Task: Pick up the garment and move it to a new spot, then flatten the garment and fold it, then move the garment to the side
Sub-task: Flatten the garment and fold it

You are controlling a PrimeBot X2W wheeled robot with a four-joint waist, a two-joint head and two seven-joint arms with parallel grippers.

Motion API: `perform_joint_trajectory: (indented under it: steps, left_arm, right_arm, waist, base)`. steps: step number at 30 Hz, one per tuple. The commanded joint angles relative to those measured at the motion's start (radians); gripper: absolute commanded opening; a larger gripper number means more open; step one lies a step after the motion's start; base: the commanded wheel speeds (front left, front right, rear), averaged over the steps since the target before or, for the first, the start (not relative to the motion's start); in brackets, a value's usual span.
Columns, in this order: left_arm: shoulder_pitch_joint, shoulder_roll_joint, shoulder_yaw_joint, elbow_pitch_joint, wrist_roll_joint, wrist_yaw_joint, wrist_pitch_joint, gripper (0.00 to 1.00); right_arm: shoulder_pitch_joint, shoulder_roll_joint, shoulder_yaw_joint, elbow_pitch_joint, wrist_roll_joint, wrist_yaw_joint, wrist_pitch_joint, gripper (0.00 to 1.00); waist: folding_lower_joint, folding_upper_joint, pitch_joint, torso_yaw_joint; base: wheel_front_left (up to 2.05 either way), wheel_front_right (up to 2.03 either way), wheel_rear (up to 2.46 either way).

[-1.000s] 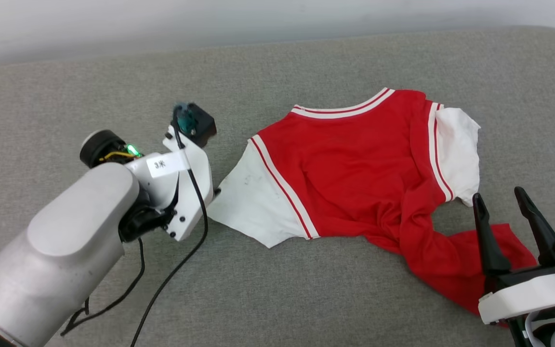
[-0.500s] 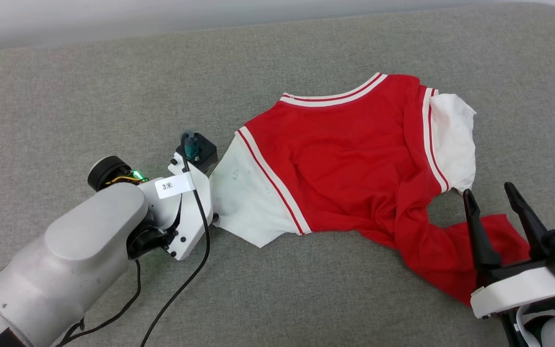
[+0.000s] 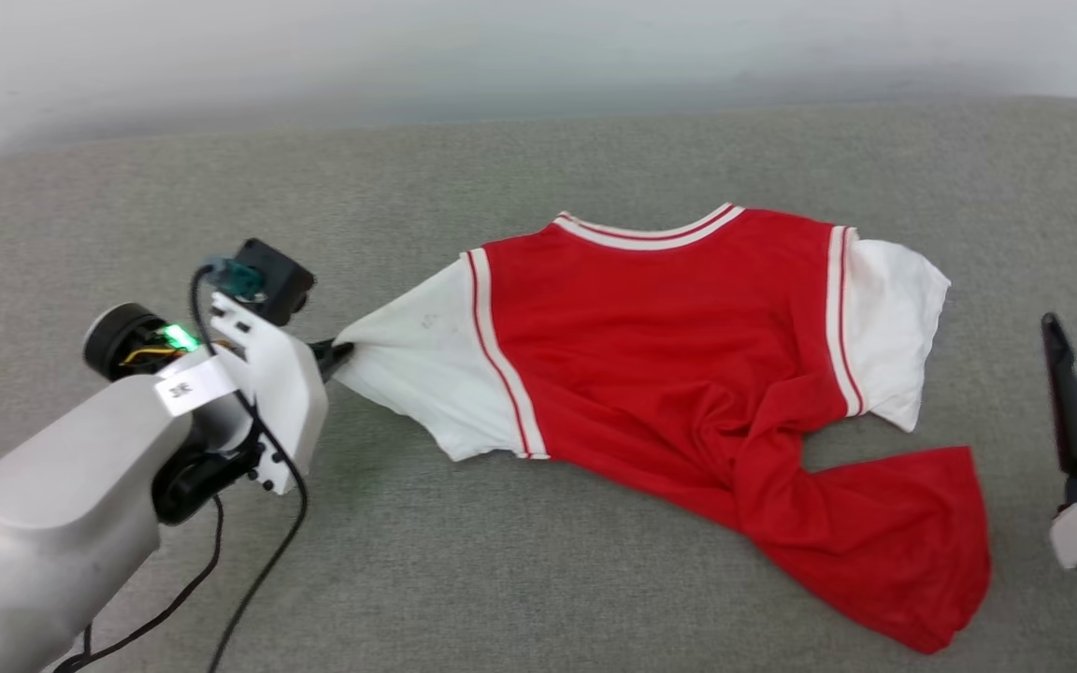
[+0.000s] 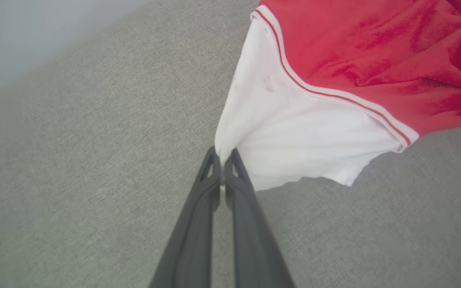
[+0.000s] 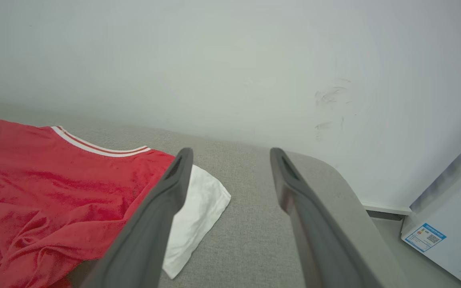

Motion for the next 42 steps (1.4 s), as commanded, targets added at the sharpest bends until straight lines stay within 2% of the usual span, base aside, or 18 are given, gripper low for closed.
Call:
perform_joint_trajectory:
  steps: [1, 6, 11, 20, 21, 26, 30, 37, 42]
  left_arm:
    - [0.023, 0.026, 0.017, -0.025, -0.009, 0.023, -0.019, 0.0]
    - [0.067, 0.11, 0.059, -0.126, -0.034, 0.092, -0.055, 0.0]
    - [0.101, 0.171, 0.085, -0.22, -0.047, 0.151, -0.077, 0.0]
    - [0.09, 0.196, 0.096, -0.341, -0.015, 0.207, -0.095, 0.0]
    - [0.09, 0.196, 0.096, -0.341, -0.015, 0.207, -0.095, 0.0]
    - [0.06, 0.188, 0.1, -0.371, 0.017, 0.219, -0.104, 0.0]
    - [0.037, 0.179, 0.104, -0.387, 0.041, 0.225, -0.113, 0.0]
    - [0.001, 0.164, 0.107, -0.405, 0.067, 0.227, -0.125, 0.0]
    - [-0.012, 0.15, 0.108, -0.402, 0.076, 0.226, -0.136, 0.0]
  right_arm:
    - [-0.02, -0.025, -0.007, -0.015, 0.017, -0.001, 0.028, 1.0]
    - [-0.065, -0.126, -0.01, -0.04, 0.069, -0.001, 0.147, 1.0]
    - [-0.142, -0.259, 0.05, -0.009, 0.164, -0.001, 0.313, 1.0]
    - [-0.331, -0.481, 0.256, 0.059, 0.395, -0.001, 0.7, 1.0]
    - [-0.331, -0.481, 0.256, 0.059, 0.395, -0.001, 0.7, 1.0]
    - [-0.453, -0.52, 0.37, 0.135, 0.45, -0.001, 0.84, 1.0]
    - [-0.538, -0.521, 0.436, 0.209, 0.455, -0.001, 0.908, 1.0]
    - [-0.642, -0.479, 0.499, 0.344, 0.438, -0.001, 0.899, 1.0]
    - [-0.627, -0.472, 0.575, 0.438, 0.423, -0.001, 0.882, 1.0]
  waist:
    - [0.0, 0.0, -0.018, 0.025]
    - [0.0, 0.0, -0.022, 0.061]
    - [0.0, 0.0, -0.007, 0.098]
    - [0.0, 0.0, 0.072, 0.151]
    - [0.0, 0.0, 0.072, 0.151]
    - [0.0, 0.0, 0.133, 0.177]
    - [0.0, 0.0, 0.182, 0.195]
    - [0.0, 0.0, 0.26, 0.223]
    - [0.0, 0.0, 0.286, 0.231]
  base:
    - [0.0, 0.0, 0.0]
    - [0.0, 0.0, 0.0]
    - [0.0, 0.0, 0.0]
    - [0.0, 0.0, 0.0]
    - [0.0, 0.0, 0.0]
    - [0.0, 0.0, 0.0]
    - [0.0, 0.0, 0.0]
    - [0.0, 0.0, 0.0]
    - [0.0, 0.0, 0.0]
